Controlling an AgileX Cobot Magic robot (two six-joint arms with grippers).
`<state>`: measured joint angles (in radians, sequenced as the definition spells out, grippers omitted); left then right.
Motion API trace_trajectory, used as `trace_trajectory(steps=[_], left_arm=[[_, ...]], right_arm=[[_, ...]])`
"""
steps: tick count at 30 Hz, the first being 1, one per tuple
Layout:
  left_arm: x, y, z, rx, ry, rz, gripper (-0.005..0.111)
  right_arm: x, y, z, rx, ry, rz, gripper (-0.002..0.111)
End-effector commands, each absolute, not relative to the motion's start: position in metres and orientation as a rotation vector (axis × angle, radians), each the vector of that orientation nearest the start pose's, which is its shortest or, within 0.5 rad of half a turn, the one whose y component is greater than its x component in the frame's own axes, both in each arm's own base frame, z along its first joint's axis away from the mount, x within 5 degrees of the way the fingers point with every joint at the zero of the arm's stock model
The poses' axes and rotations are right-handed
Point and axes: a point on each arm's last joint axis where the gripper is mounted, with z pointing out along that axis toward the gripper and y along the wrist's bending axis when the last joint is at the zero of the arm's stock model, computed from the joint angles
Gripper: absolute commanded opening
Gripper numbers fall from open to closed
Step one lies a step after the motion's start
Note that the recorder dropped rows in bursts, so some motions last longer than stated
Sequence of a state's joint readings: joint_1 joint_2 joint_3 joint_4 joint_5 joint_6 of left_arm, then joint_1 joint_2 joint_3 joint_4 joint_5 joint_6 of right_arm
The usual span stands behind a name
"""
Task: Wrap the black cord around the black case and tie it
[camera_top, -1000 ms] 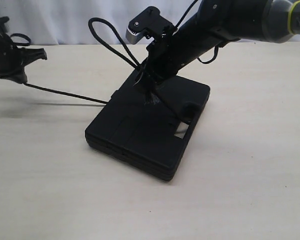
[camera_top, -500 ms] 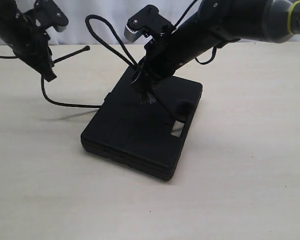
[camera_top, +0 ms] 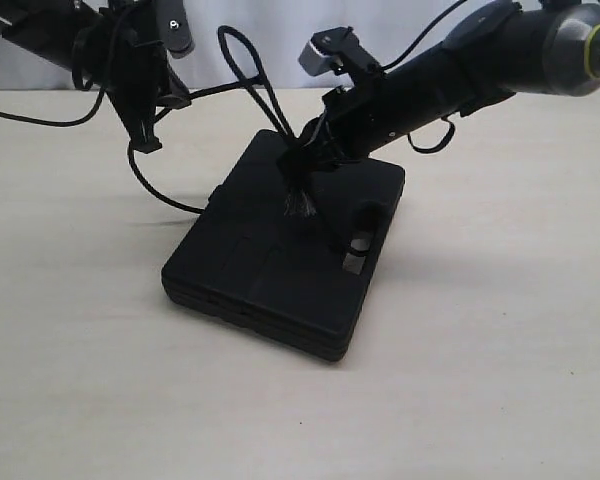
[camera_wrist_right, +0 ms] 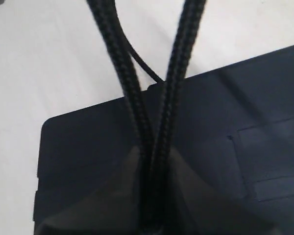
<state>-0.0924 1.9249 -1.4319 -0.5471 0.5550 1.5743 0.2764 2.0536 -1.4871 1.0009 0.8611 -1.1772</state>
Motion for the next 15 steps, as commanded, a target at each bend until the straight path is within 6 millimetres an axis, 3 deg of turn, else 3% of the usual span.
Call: trace_trajectory(steps=[1, 15], left_arm=[[0.420, -0.072, 0.233, 1.490, 1.850, 0.036, 0.000], [0.418, -0.085, 0.240, 1.449, 1.747, -0.124, 0.000]], right_arm=[[0.411, 0.149, 0.199, -0.979, 2.241, 0.816, 0.004], [0.411, 0.151, 0.181, -1.022, 2.266, 0.868, 0.004]])
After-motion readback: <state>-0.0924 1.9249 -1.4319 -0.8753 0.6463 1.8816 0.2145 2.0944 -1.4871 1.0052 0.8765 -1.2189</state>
